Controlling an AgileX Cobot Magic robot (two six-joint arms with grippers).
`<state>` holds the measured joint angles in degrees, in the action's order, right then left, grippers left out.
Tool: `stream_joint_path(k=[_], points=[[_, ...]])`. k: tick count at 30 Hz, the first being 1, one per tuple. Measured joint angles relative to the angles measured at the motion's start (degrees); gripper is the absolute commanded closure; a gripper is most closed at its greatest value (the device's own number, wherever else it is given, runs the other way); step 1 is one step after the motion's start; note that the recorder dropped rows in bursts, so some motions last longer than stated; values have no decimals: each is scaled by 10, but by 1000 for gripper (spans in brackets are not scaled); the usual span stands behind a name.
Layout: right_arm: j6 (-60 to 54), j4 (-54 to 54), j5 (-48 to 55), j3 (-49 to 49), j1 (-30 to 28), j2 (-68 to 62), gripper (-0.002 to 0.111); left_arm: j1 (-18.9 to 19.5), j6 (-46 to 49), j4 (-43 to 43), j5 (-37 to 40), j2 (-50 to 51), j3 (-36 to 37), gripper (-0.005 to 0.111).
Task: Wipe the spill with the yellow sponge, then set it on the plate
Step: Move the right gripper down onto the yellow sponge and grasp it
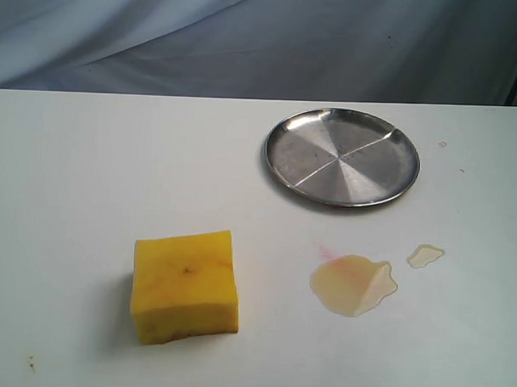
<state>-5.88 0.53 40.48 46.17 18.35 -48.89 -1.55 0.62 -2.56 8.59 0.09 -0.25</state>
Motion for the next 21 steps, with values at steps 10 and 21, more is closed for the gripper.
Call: stream_joint_path(k=[10, 21], points=[[0, 72, 54, 2, 50, -179, 108, 0, 0, 0, 0, 0, 0, 105], [-4, 129, 103, 133, 114, -356, 108, 0, 0, 0, 0, 0, 0, 105]])
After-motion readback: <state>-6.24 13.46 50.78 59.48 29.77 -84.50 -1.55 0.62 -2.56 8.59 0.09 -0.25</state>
